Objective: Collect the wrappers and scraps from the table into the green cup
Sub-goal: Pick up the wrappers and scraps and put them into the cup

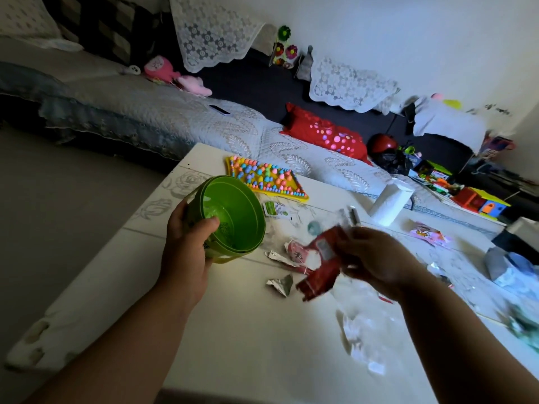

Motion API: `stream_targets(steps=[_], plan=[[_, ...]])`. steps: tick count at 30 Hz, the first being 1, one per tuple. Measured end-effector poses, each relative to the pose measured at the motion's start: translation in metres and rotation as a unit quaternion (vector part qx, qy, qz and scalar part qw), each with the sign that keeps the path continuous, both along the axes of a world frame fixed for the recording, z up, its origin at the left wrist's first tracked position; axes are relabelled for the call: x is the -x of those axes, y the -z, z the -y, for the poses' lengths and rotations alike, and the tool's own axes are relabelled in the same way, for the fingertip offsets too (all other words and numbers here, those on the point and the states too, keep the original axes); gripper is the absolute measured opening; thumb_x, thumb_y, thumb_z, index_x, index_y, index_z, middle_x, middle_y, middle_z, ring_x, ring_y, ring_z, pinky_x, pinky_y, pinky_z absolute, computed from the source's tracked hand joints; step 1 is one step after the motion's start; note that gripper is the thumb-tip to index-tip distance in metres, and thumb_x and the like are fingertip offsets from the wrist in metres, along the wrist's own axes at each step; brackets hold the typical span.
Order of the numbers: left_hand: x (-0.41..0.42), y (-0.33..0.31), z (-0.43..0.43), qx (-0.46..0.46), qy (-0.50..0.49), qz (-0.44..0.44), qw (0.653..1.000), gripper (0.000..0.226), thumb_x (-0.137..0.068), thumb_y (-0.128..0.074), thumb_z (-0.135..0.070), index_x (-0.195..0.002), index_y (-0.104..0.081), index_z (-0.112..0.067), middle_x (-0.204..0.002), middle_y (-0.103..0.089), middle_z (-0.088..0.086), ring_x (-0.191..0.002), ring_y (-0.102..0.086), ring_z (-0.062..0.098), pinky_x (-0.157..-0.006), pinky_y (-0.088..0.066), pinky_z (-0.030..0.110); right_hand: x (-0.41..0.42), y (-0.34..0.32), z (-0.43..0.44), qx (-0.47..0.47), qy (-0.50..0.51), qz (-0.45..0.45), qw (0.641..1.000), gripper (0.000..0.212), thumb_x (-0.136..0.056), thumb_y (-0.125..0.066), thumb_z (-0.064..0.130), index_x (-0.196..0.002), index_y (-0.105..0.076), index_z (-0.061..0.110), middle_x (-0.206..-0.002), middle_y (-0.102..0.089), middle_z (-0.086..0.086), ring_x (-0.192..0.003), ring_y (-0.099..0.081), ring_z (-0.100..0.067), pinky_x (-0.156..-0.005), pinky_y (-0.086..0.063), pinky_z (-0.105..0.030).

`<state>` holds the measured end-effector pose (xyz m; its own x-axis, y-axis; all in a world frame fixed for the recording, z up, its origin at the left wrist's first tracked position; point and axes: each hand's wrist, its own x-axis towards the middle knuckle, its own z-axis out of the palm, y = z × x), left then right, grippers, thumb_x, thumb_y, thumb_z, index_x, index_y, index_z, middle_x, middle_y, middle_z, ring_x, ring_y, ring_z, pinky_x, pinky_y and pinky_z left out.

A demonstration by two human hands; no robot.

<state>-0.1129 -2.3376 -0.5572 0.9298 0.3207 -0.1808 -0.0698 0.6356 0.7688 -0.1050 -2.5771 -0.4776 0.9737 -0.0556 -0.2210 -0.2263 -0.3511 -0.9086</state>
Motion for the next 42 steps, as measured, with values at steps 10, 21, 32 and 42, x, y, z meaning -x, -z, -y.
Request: stream_targets(steps=[10, 21, 32, 42], plan=[[0.001, 0.000, 0.014, 0.005, 0.014, 0.004, 1.000, 0.062, -0.091, -0.059, -0.002, -0.142, -0.049, -0.036, -0.120, -0.065, -0.008, -0.105, -0.063, 0.017, -0.091, -0.051, 0.041, -0.013, -0.005, -0.101, -0.009, 0.051, 0.214, 0.975, 0.018, -0.082, -0.060, 0.007, -0.076, -0.062, 0.024, -0.079, -0.071, -0.006, -0.072, -0.069, -0.028, -0.075, -0.058, -0.045], [0.004, -0.006, 0.007, 0.053, 0.020, -0.012, 0.998, 0.055, -0.091, -0.059, -0.006, -0.136, -0.052, -0.038, -0.131, -0.064, 0.001, -0.112, -0.063, 0.024, -0.104, -0.047, 0.052, -0.034, 0.014, -0.129, 0.368, -0.049, 0.244, 0.896, 0.059, -0.080, -0.068, 0.040, -0.131, -0.042, 0.031, -0.123, -0.058, -0.005, -0.106, -0.061, -0.028, -0.081, -0.054, -0.041], [0.008, -0.006, 0.004, 0.025, 0.027, 0.010, 0.999, 0.059, -0.093, -0.056, -0.002, -0.141, -0.049, -0.036, -0.123, -0.063, -0.009, -0.105, -0.061, 0.013, -0.100, -0.049, 0.046, -0.040, 0.012, -0.151, 0.538, -0.282, 0.173, 0.776, 0.035, -0.096, -0.048, 0.024, -0.128, -0.058, 0.020, -0.120, -0.065, -0.008, -0.108, -0.062, -0.027, -0.089, -0.050, -0.034], [0.000, 0.002, 0.001, 0.038, 0.008, -0.005, 0.999, 0.058, -0.091, -0.059, -0.004, -0.138, -0.051, -0.036, -0.133, -0.062, 0.000, -0.118, -0.060, 0.026, -0.099, -0.050, 0.049, -0.031, -0.018, -0.118, 0.406, -0.162, 0.224, 0.871, 0.025, -0.093, -0.051, 0.016, -0.107, -0.071, 0.019, -0.104, -0.071, -0.001, -0.095, -0.064, -0.016, -0.085, -0.046, -0.020]])
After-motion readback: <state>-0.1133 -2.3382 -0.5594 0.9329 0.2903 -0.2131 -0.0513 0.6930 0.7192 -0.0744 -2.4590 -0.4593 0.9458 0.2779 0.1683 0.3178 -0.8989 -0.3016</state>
